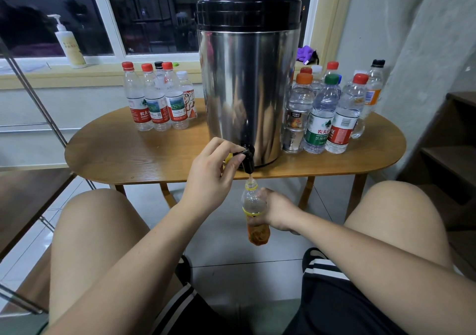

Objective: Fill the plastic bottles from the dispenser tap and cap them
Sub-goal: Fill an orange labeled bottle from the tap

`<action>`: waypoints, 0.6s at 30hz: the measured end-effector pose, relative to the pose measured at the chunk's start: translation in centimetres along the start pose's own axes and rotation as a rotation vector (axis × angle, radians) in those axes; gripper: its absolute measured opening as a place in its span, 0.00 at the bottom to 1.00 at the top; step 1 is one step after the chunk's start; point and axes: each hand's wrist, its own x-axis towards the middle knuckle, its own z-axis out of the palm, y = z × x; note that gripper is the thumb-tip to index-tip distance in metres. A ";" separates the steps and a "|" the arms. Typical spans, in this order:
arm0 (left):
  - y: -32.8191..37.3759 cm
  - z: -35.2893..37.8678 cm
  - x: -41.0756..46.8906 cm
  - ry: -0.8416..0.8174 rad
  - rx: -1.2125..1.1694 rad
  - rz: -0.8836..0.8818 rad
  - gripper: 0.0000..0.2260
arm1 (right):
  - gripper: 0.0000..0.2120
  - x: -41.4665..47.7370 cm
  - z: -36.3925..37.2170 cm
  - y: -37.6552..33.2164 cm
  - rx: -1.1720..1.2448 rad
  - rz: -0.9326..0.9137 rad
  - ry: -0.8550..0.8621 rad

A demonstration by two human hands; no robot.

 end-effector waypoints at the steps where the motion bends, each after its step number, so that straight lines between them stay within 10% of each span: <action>1: 0.0 0.0 0.0 0.001 0.000 -0.001 0.03 | 0.42 0.0 0.0 0.0 0.001 0.001 0.000; 18: -0.1 0.1 0.0 0.006 -0.001 0.004 0.04 | 0.39 -0.7 -0.4 -0.6 0.010 -0.013 -0.006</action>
